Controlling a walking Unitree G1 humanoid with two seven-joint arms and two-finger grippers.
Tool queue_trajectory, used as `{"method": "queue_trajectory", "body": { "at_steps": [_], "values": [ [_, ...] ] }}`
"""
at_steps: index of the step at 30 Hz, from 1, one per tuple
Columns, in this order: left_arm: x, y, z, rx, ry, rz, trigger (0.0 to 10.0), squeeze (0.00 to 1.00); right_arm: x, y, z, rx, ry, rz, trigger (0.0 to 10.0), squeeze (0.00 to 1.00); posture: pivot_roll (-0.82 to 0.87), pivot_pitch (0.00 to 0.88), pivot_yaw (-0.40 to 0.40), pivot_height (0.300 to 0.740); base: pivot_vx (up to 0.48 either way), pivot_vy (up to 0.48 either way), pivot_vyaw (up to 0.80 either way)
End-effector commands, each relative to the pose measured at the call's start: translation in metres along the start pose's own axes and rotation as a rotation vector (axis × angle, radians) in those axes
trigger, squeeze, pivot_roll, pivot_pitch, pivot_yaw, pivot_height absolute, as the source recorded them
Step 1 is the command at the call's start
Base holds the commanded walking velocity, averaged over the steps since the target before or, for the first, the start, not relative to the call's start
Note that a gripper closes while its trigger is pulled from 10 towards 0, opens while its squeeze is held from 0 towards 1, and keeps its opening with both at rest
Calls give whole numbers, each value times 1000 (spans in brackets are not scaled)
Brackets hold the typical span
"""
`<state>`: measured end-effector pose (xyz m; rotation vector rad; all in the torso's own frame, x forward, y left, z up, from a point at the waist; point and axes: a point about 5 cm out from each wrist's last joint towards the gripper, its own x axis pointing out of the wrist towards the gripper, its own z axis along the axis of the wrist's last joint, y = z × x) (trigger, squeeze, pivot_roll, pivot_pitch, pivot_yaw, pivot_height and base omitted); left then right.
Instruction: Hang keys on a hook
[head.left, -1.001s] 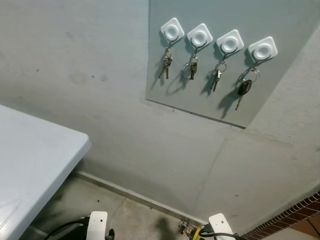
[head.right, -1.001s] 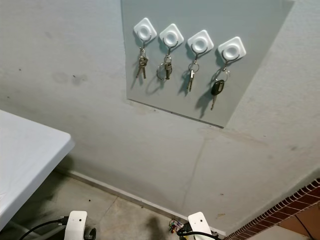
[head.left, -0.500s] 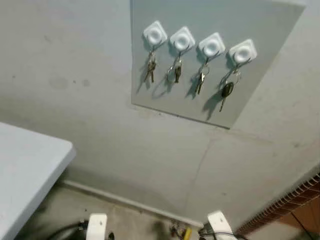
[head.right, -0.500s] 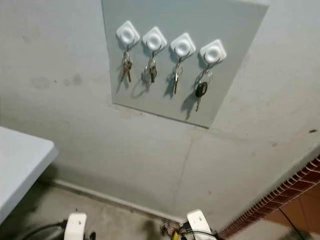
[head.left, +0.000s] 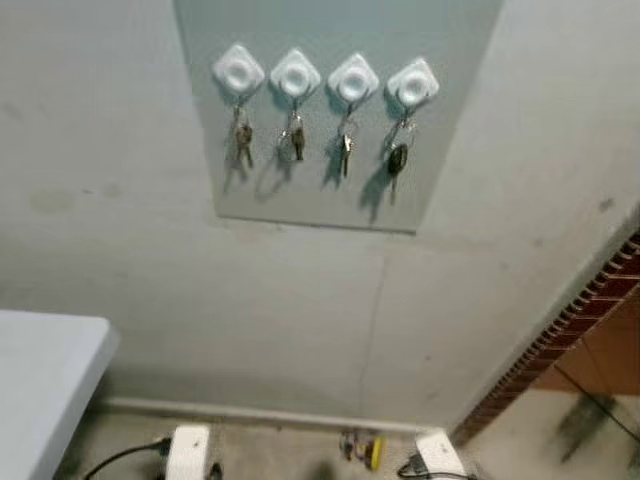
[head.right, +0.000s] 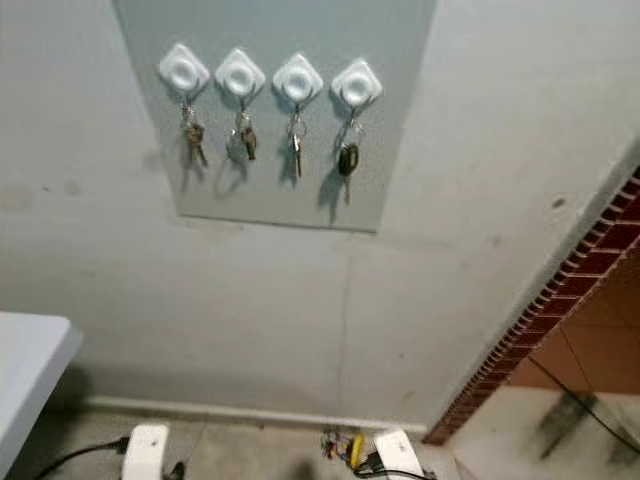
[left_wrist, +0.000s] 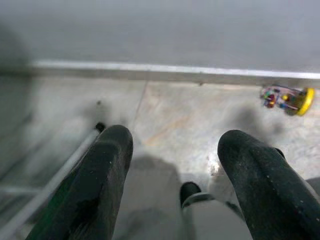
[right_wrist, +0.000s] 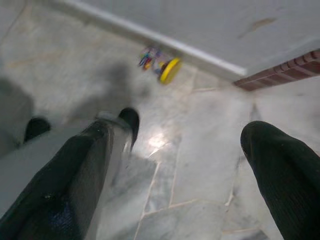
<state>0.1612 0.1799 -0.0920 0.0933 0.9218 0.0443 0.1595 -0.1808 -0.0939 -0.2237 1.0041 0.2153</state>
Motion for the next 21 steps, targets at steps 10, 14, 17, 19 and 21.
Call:
{"method": "queue_trajectory", "body": {
  "at_steps": [10, 14, 17, 19, 21],
  "values": [
    [-1, 3, -5, 34, 28, -12, 10000, 0, 0, 3, 1, 25, -13, 2, 10000, 0, -100, 0, 9, 740, 0, 0, -105],
    [-2, 2, -8, 31, 33, -16, 10000, 0, 1, 4, 2, 22, -13, 5, 10000, 0, -96, 0, 6, 740, 0, 0, 0],
    [-2, 1, -9, 13, 35, -19, 10000, 0, 1, 4, 2, 24, -14, 7, 10000, 0, -93, 0, 4, 740, 0, -274, 0],
    [-2, 1, -9, 9, 35, -19, 10000, 0, 1, 4, 2, 24, -14, 9, 10000, 0, -91, 0, 3, 740, 0, -287, 0],
    [-2, 1, -10, 8, 37, -19, 10000, 0, 1, 5, 2, 23, -13, 11, 10000, 0, -91, 0, 3, 740, 0, -379, 0]
  ]
}}
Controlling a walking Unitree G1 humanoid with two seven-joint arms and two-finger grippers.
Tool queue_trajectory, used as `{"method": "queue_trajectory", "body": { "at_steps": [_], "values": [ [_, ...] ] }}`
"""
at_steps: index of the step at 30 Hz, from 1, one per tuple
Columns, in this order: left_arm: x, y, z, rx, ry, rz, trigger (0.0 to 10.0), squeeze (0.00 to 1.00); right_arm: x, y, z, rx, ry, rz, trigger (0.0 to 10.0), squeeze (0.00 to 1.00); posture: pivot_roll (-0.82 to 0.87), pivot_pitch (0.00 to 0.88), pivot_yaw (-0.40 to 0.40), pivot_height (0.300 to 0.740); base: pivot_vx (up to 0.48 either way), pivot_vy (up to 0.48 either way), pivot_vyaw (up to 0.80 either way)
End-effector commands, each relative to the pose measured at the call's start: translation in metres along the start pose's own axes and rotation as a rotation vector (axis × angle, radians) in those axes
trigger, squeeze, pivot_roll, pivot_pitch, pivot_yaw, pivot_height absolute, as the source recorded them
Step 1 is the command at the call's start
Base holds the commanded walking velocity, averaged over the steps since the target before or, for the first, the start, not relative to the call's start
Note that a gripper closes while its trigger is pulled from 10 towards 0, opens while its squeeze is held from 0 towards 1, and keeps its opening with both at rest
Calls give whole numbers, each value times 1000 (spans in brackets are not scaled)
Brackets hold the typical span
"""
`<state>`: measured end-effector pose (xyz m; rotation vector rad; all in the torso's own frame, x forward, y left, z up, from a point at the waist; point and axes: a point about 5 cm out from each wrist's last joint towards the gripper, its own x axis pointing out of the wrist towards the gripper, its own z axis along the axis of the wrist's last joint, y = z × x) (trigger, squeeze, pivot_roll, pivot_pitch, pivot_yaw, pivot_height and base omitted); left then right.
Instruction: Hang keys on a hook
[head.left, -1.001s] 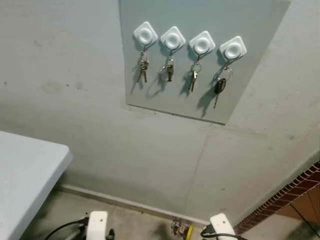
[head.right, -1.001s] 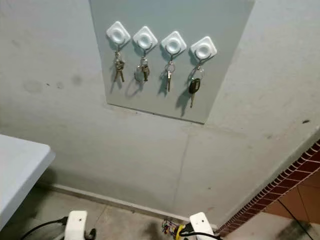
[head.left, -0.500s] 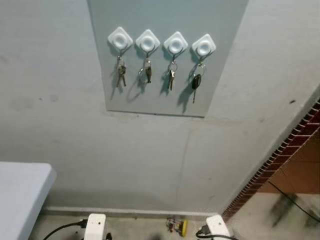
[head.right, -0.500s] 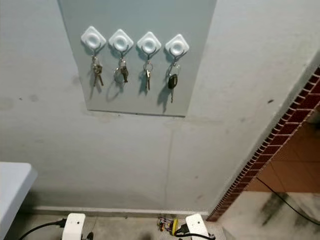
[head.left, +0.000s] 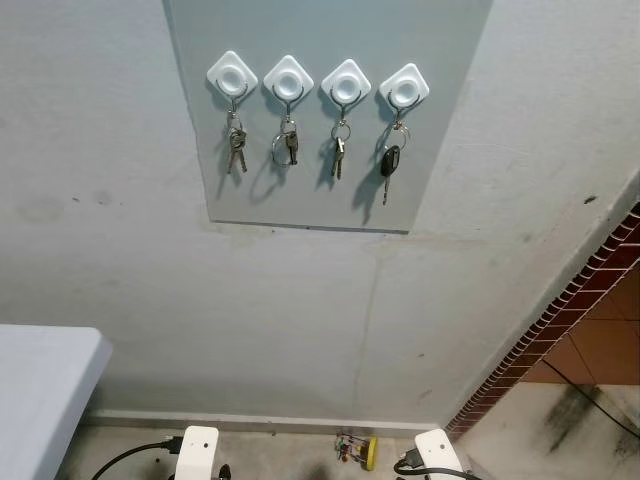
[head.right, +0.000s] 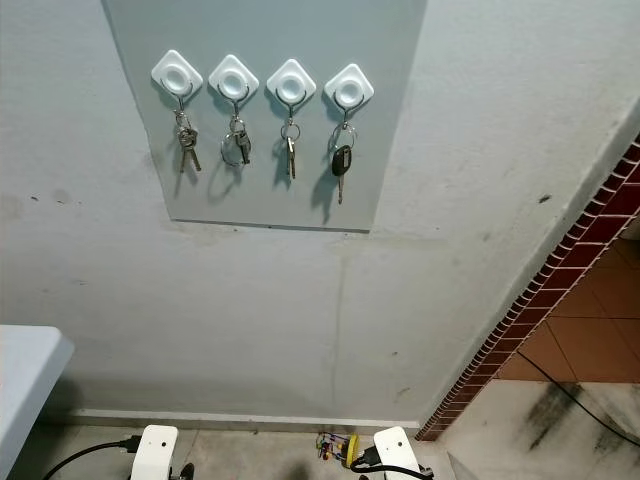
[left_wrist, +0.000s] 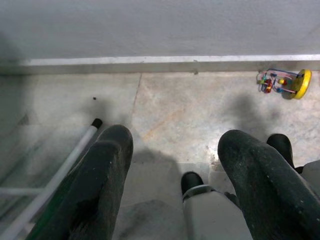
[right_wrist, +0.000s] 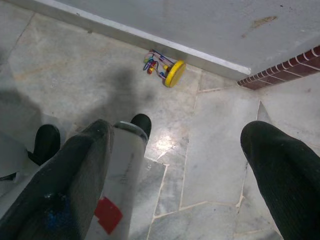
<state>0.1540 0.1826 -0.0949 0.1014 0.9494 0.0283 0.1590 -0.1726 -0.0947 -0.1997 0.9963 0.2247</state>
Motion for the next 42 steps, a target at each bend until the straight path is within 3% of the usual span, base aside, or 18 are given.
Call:
{"method": "queue_trajectory", "body": {
  "at_steps": [1, 36, 42],
  "values": [
    [0, -2, -2, -7, 11, -8, 10000, 0, 0, -3, 0, 8, -2, -6, 10000, 0, -89, 0, 1, 740, 0, -379, 0],
    [1, -2, 5, -19, -7, -5, 10000, 0, 1, -3, 4, 34, -10, -4, 10000, 0, -92, 0, 3, 740, 0, -378, 0],
    [1, -2, 5, -56, -10, -5, 10000, 0, 1, -3, 5, 39, -11, -2, 10000, 0, -94, 0, 7, 740, 0, 0, 0]
  ]
}}
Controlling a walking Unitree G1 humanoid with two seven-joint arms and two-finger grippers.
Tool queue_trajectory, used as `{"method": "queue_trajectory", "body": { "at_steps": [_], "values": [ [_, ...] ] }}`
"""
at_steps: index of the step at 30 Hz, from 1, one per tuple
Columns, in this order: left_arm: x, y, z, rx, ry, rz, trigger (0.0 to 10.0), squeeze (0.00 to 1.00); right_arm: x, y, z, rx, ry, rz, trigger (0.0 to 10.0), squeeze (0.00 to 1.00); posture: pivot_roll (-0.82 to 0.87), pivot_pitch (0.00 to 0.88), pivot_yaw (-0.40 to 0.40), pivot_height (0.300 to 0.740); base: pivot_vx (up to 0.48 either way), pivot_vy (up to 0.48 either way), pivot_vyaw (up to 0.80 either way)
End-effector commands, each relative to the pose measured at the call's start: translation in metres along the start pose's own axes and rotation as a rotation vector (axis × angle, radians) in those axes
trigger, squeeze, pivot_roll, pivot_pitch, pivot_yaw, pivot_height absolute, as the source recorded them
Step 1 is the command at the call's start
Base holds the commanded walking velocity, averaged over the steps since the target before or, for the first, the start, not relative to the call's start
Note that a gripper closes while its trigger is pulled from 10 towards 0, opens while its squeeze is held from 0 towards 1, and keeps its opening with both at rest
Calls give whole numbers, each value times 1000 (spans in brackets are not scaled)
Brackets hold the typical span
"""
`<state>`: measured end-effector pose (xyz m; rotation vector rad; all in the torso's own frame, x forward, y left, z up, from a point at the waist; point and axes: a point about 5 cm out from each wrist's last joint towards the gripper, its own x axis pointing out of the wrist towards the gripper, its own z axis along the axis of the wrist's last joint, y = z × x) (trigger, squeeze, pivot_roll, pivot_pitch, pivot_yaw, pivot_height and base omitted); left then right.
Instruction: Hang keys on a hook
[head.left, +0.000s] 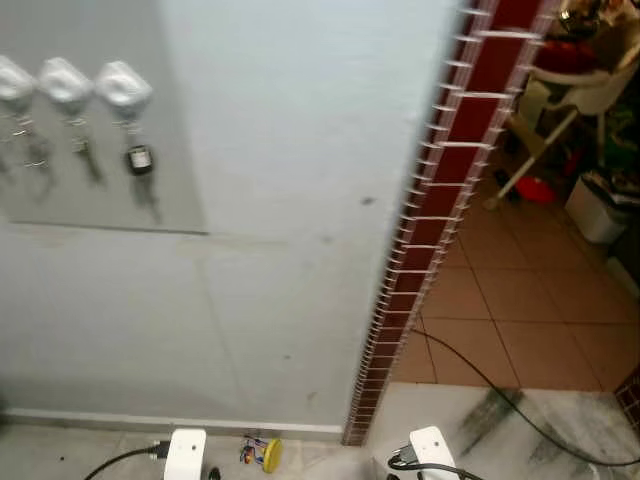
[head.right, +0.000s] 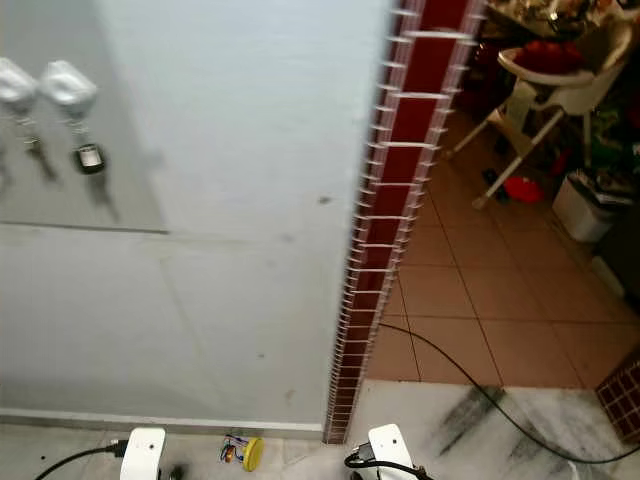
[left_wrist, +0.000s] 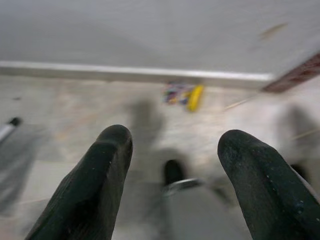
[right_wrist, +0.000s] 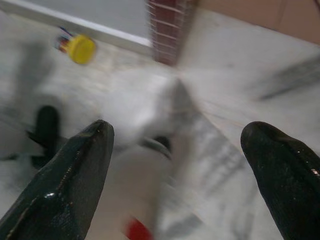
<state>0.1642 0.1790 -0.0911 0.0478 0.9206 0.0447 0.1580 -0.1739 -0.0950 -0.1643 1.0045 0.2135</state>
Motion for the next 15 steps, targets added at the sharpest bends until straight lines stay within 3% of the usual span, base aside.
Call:
{"method": "queue_trajectory", "body": {
  "at_steps": [1, 15],
  "values": [
    [-1, 1, -6, 0, 19, 5, 10000, 0, 1, -2, 6, 4, -15, -9, 10000, 0, -94, 0, 7, 740, 0, 0, 0],
    [-2, 2, -7, -12, 26, 5, 10000, 0, 1, -2, 6, 11, -20, -9, 10000, 0, -95, 0, 4, 740, 0, 0, 0]
  ]
}}
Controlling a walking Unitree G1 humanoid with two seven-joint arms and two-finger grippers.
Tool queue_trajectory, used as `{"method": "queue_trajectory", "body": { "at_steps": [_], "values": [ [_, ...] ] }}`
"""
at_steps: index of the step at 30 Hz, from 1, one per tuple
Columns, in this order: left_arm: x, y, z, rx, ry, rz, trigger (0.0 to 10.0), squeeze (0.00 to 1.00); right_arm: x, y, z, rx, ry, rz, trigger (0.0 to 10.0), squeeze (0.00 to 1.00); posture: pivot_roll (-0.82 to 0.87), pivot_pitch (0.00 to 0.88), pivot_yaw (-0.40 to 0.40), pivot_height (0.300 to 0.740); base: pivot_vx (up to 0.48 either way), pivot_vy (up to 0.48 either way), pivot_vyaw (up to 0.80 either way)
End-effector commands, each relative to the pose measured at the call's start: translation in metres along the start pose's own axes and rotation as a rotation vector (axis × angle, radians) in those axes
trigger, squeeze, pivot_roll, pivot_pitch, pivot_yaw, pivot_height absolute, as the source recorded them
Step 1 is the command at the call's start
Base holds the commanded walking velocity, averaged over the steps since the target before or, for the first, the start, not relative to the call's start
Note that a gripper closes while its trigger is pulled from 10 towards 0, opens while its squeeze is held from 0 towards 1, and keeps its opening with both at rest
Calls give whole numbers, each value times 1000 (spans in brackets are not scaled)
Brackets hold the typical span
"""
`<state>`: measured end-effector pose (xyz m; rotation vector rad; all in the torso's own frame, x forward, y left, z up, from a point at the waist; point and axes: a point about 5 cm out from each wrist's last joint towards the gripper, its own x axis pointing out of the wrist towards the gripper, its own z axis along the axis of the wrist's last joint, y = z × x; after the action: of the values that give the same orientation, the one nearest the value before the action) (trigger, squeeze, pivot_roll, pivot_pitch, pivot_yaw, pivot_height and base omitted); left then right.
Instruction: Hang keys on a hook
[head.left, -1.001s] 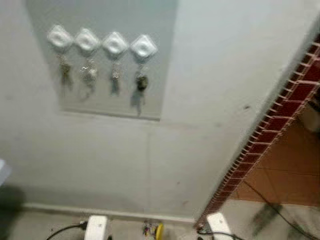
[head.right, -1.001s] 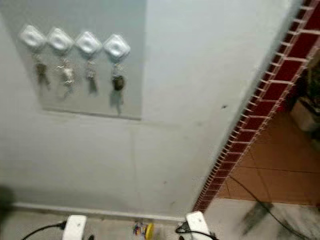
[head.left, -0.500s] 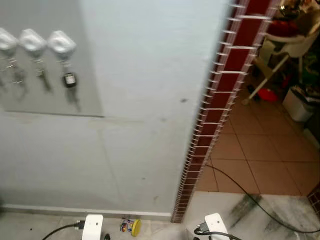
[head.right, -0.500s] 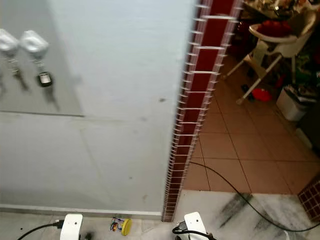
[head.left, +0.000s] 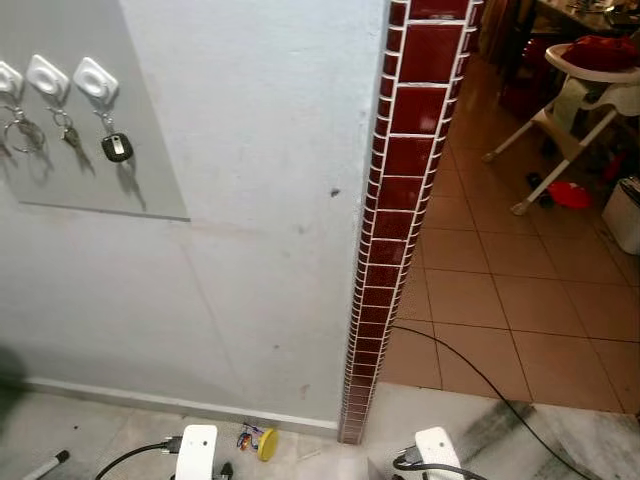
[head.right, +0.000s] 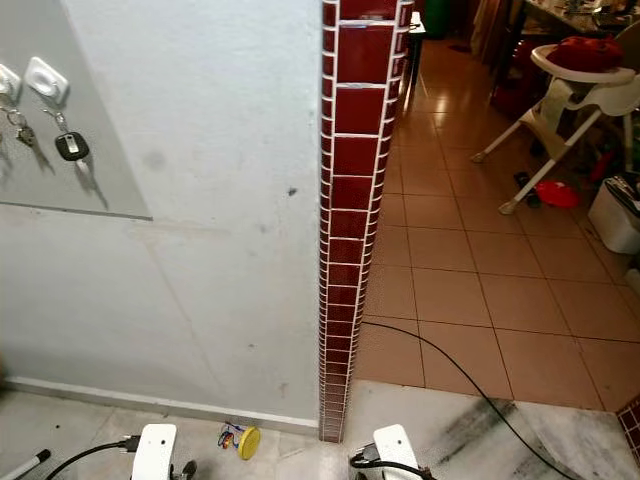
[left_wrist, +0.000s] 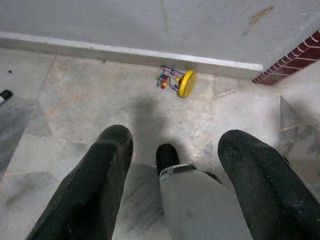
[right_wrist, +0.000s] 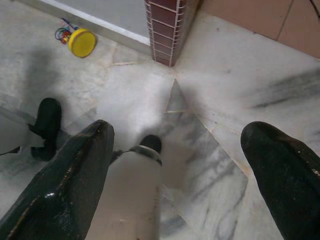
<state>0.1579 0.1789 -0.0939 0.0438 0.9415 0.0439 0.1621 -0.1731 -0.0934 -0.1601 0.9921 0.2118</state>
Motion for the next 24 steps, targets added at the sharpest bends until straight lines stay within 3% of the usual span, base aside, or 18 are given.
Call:
{"method": "queue_trajectory", "body": {
  "at_steps": [1, 12, 24],
  "values": [
    [0, 2, -1, -9, 5, 8, 10000, 0, 0, -2, 2, 7, -7, -8, 10000, 0, -95, 0, 4, 740, 0, 0, 0],
    [-1, 3, -4, -16, 24, 13, 10000, 0, 0, -2, 1, 7, 1, -13, 10000, 0, -93, 0, 1, 740, 0, 410, 0],
    [-1, 3, -6, 9, 32, 7, 10000, 0, 0, -3, -1, -10, 18, -22, 10000, 0, -93, 0, -1, 740, 0, 0, 0]
  ]
}}
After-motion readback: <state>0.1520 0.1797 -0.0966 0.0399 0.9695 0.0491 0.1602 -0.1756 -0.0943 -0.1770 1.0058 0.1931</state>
